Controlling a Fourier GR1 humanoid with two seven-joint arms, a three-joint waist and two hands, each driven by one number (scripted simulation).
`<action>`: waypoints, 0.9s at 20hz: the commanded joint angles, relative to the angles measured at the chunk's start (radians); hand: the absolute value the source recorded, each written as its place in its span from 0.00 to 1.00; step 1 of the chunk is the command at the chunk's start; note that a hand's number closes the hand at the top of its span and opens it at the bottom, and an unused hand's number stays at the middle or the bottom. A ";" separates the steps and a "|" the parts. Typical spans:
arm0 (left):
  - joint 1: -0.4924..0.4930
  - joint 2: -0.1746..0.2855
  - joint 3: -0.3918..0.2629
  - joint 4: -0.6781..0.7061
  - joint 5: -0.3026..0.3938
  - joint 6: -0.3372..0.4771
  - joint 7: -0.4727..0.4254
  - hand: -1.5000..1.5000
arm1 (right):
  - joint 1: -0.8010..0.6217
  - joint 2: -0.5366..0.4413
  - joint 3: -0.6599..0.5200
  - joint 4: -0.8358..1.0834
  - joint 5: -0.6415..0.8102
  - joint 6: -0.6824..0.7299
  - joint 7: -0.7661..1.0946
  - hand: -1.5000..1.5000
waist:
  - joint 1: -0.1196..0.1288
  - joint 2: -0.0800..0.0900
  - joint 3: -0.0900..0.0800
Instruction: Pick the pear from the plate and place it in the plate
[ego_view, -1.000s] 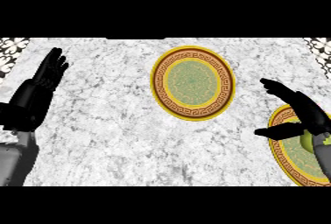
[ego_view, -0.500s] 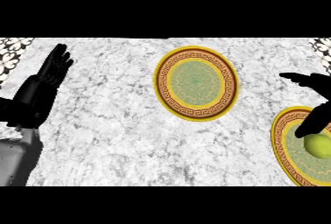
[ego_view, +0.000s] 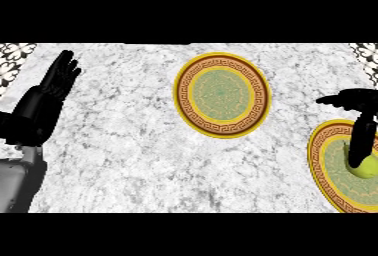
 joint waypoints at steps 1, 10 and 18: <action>0.021 -0.053 -0.035 -0.040 -0.029 0.022 0.026 0.50 | 0.018 0.015 0.016 -0.017 0.036 0.070 0.044 0.00 | -0.010 -0.002 0.001; 0.071 -0.023 0.027 -0.122 -0.012 -0.024 0.058 0.50 | 0.019 -0.010 0.072 0.152 0.269 0.033 -0.116 0.00 | 0.002 -0.001 0.002; -0.038 -0.042 0.074 0.048 -0.043 -0.070 -0.008 0.50 | 0.014 0.005 0.052 0.291 0.412 0.009 -0.256 0.00 | -0.006 0.003 0.002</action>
